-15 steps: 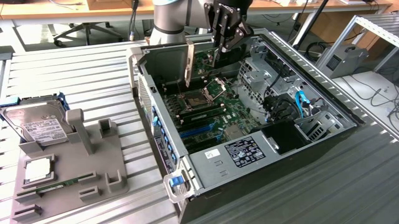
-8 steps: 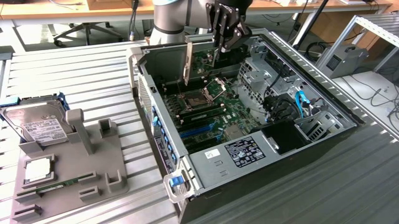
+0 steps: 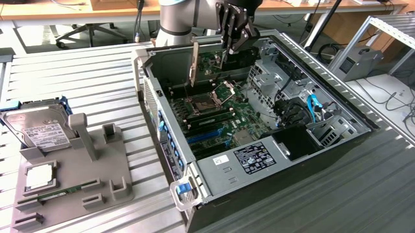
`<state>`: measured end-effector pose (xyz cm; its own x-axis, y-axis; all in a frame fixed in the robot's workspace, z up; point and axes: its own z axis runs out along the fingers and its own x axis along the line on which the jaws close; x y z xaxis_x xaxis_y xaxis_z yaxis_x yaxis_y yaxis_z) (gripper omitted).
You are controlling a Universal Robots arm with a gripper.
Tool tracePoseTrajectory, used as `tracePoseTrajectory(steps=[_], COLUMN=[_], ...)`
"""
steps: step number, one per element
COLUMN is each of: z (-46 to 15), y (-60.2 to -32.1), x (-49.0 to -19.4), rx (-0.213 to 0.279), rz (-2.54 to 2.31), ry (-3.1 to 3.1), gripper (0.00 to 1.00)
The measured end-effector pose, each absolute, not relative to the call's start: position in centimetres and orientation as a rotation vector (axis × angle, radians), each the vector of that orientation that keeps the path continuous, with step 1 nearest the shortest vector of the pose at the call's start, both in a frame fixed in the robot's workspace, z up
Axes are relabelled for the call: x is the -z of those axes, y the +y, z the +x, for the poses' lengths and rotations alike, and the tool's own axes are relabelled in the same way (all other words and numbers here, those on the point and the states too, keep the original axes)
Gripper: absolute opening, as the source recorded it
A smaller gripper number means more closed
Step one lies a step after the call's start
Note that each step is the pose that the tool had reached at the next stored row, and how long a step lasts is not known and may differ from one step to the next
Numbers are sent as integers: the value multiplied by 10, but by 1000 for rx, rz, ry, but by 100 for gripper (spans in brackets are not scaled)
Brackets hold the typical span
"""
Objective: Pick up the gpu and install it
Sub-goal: 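Insert the gpu into the slot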
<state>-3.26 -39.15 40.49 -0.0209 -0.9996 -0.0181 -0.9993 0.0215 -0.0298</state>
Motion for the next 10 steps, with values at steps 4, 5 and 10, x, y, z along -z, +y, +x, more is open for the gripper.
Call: tracePoseTrajectory(steps=[4, 5, 10], z=[-33, -33, -33], y=[-392, -392, -392], x=[-406, -406, -406], rx=[14, 15, 16], rz=[-2174, -2173, -2172], ry=[2220, 2220, 2219], gripper=[27, 27, 27])
